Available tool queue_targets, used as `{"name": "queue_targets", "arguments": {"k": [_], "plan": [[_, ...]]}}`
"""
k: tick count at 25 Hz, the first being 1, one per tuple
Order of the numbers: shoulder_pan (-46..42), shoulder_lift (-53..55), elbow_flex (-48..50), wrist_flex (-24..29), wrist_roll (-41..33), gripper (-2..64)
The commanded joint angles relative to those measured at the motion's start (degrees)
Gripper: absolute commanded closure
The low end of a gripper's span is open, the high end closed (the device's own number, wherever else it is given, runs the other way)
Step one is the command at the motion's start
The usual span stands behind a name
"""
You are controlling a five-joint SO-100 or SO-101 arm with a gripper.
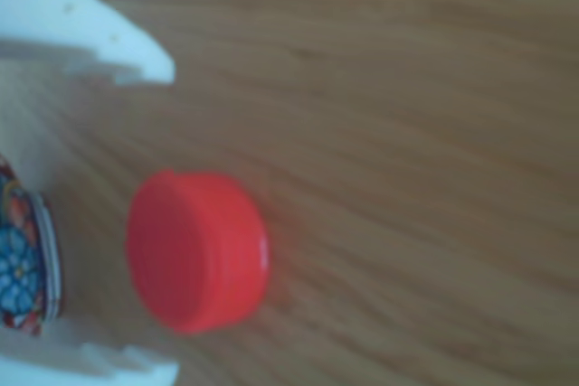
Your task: Grasp a red cap and put it in the cup.
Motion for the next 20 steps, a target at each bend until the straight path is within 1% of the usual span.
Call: {"name": "queue_targets", "arguments": {"k": [1, 7, 12, 13, 14, 17, 20], "plan": [[-0.09, 1.05, 0.18, 0.00, 0.26, 24.1], [-0.09, 1.05, 2.37, -0.88, 0.26, 24.2], [-0.09, 1.14, 2.20, -0.88, 0.26, 24.4], [-0.09, 1.14, 2.20, -0.88, 0.26, 25.3], [-0.09, 1.14, 2.20, -0.88, 0.26, 28.0], [-0.09, 1.14, 2.02, -0.88, 0.26, 39.9], [-0.09, 1.14, 1.93, -0.88, 0.26, 48.1]]}}
